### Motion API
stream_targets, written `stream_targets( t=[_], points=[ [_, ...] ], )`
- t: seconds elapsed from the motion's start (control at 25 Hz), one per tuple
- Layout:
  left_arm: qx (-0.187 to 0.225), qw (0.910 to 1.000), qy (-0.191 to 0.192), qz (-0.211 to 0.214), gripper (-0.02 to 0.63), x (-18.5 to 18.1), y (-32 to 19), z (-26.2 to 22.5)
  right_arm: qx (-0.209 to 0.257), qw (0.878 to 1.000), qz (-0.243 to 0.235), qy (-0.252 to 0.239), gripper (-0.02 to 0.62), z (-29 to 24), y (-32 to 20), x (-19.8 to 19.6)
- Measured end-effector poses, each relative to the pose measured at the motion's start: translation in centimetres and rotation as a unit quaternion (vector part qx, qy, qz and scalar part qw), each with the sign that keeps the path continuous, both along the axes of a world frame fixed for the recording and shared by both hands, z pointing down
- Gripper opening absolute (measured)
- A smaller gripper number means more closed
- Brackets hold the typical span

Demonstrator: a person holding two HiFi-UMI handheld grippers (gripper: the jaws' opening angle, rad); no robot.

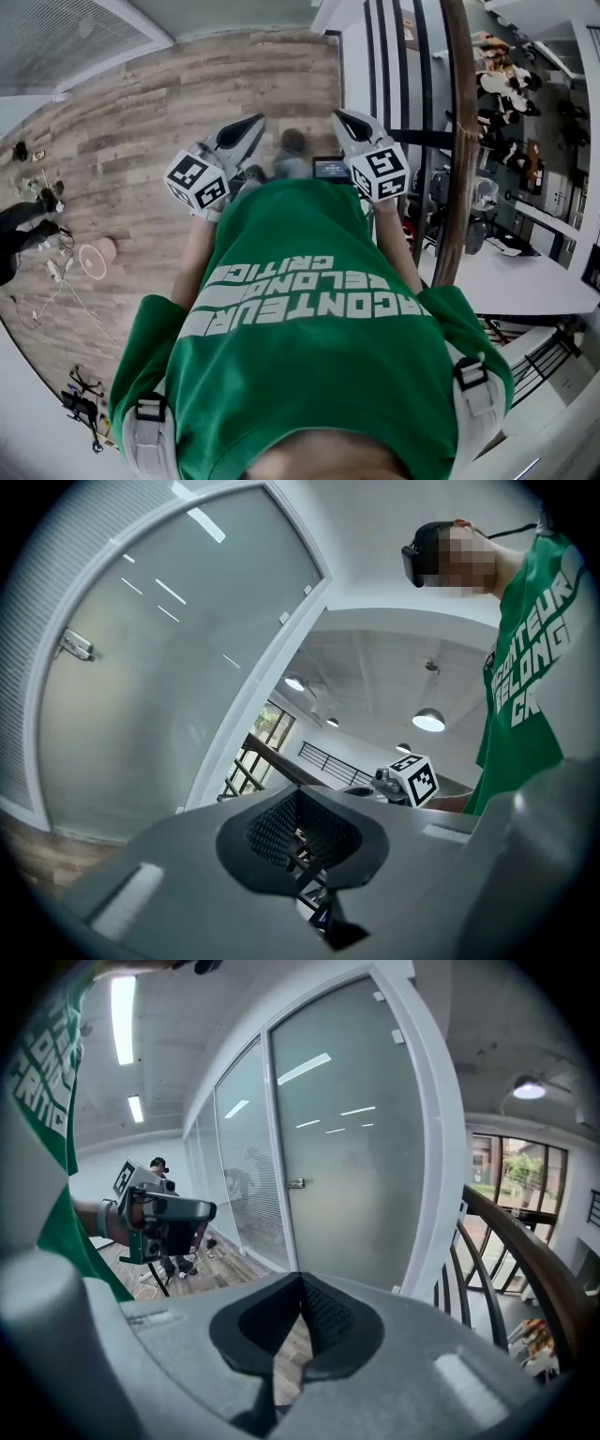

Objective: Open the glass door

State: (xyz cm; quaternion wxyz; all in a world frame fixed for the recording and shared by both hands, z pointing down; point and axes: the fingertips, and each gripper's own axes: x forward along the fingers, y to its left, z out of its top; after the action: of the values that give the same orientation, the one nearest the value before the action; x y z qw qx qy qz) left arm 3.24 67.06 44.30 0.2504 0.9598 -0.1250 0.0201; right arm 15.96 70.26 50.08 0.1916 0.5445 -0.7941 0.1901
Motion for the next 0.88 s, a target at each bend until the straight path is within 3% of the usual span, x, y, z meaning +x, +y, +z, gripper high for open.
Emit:
stream_targets(
  t=[0.24,0.4,0.6,0.88],
  points=[
    [0.017,0.9984,-0.012,0.052,0.008,7.9,-2.7,-1.3,0.017,0.999,0.048,-0.011,-0.008,-1.2,-2.3,7.4],
    [0.039,0.9968,-0.025,0.065,0.008,10.8,-3.6,-2.4,0.001,0.997,0.075,-0.023,-0.008,0.4,-3.2,11.9],
    [0.018,0.9983,-0.047,0.029,0.008,9.5,-4.8,-0.7,-0.006,0.997,0.066,-0.028,-0.008,1.3,-6.5,14.3],
    [-0.011,0.9972,-0.065,-0.035,0.008,5.4,-7.5,1.8,-0.017,1.0,0.008,-0.009,-0.008,2.5,-11.1,12.1]
  ],
)
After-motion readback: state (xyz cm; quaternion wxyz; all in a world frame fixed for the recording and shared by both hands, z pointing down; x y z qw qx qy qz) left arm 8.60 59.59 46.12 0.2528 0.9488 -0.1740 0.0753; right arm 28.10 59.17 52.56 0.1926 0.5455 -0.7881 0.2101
